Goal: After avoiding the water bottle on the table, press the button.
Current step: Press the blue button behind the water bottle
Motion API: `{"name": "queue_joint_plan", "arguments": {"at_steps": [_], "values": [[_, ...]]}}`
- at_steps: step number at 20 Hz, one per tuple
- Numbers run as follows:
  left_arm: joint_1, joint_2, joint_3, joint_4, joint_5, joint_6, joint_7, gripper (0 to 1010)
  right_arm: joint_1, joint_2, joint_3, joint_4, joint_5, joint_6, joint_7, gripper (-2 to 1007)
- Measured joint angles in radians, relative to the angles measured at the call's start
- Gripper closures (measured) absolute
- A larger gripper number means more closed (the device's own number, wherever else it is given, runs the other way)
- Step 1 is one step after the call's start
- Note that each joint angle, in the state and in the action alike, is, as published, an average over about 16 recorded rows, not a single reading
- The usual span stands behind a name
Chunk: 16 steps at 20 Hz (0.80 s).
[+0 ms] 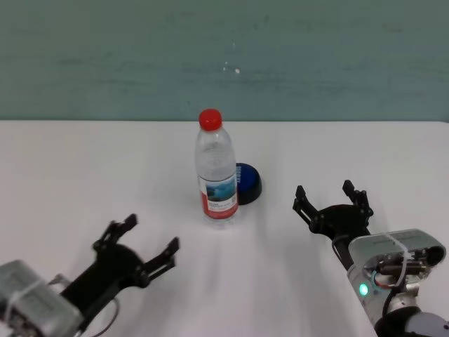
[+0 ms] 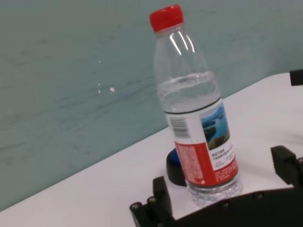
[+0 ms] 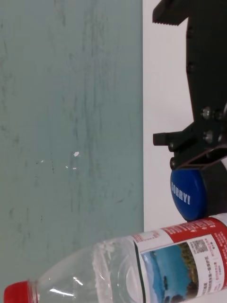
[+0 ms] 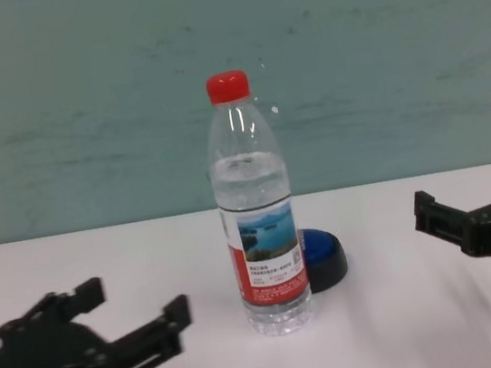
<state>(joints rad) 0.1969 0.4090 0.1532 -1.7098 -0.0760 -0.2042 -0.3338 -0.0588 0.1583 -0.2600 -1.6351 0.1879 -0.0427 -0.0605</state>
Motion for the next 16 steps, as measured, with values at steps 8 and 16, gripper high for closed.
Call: {"name": "queue_joint_plan", "arguments": {"at_steps": [8, 16], "values": [[-0.003, 0.076, -0.056, 0.009, -0.04, -0.047, -0.049, 10, 0.0, 0.0, 0.0, 0.0, 0.0, 0.0, 0.0, 3], [-0.083, 0.115, -0.078, 0.083, -0.065, -0.093, -0.094, 10, 0.0, 0.0, 0.0, 0.0, 0.0, 0.0, 0.0, 3]]}}
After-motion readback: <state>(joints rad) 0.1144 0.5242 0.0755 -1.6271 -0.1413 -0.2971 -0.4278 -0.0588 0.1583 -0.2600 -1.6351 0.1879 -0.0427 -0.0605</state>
